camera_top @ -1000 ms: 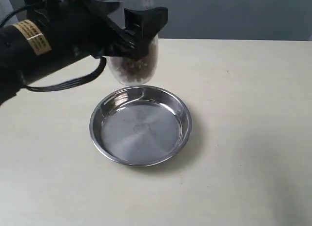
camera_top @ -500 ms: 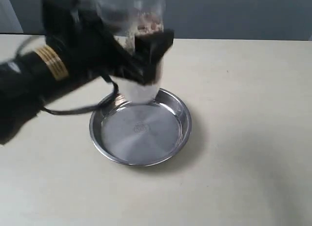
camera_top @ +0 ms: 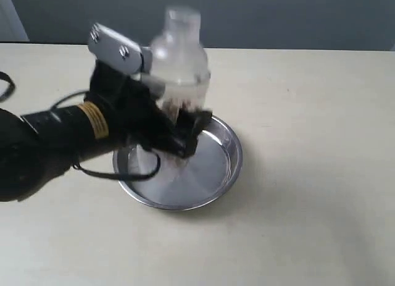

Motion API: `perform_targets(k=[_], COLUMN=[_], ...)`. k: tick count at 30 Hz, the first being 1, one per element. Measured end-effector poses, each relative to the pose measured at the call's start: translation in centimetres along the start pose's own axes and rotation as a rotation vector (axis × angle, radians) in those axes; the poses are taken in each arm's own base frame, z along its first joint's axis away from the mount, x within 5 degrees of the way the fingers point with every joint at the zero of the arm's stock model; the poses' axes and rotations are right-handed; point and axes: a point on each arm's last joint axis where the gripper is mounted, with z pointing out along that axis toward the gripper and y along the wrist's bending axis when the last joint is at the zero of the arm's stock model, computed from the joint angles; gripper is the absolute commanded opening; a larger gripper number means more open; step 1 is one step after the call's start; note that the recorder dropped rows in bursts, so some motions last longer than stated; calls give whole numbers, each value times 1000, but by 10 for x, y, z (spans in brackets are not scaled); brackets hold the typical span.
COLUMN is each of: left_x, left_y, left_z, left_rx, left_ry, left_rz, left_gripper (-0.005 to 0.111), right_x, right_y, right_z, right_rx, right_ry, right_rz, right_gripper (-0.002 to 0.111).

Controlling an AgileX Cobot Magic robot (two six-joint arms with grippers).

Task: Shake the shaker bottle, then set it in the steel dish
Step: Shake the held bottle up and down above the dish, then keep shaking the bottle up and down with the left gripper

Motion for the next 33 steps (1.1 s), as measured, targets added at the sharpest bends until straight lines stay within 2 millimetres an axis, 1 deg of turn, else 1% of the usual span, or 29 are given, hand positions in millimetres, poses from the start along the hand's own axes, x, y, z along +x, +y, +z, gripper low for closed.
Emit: perform_targets(k=[1,2,3,4,5,7,8,9,11,13,14,15,16,17,19,21,23,25,26,27,28,29,31,32,33], left_x=[9,11,1,-15,-33,-60,-62,-62,-40,-8,0,2,-5,-16,-44,-51,-35,1,17,27,17,-14,-46,-43,-16], left_y=[1,1,-1,-4,-6,-9,-7,-4,5,11,11,11,8,7,2,1,2,6,8,5,2,-6,-12,-11,-5], left_z=[1,-1,-6,-13,-23,-37,-38,-37,-22,-7,-6,-6,-10,-15,-28,-30,-19,-1,5,4,-1,-14,-29,-26,-10], left_rx=[-7,-6,5,19,32,51,47,38,1,-32,-39,-39,-29,-20,6,21,20,-1,-11,-13,2,46,78,67,31], left_ry=[70,99,68,10,-74,-226,-252,-264,-173,7,59,86,68,19,-130,-204,-163,0,84,161,125,-22,-233,-240,-138], left_rz=[-9,-7,-2,21,32,38,40,33,-8,-50,-55,-50,-41,-32,-17,-16,-20,-34,-43,-64,-60,-27,21,26,14], left_gripper=[0,0,0,0,0,0,0,0,0,0,0,0,0,0,0,0,0,0,0,0,0,0,0,0,0], right_x=[0,0,0,0,0,0,0,0,0,0,0,0,0,0,0,0,0,0,0,0,0,0,0,0,0], right_y=[0,0,0,0,0,0,0,0,0,0,0,0,0,0,0,0,0,0,0,0,0,0,0,0,0], right_z=[0,0,0,0,0,0,0,0,0,0,0,0,0,0,0,0,0,0,0,0,0,0,0,0,0], right_rx=[0,0,0,0,0,0,0,0,0,0,0,0,0,0,0,0,0,0,0,0,0,0,0,0,0], right_ry=[0,0,0,0,0,0,0,0,0,0,0,0,0,0,0,0,0,0,0,0,0,0,0,0,0], right_rz=[0,0,0,0,0,0,0,0,0,0,0,0,0,0,0,0,0,0,0,0,0,0,0,0,0], right_gripper=[-1,-1,-1,-1,-1,-1,-1,-1,-1,-1,-1,-1,-1,-1,-1,-1,-1,-1,-1,-1,-1,-1,-1,-1,-1])
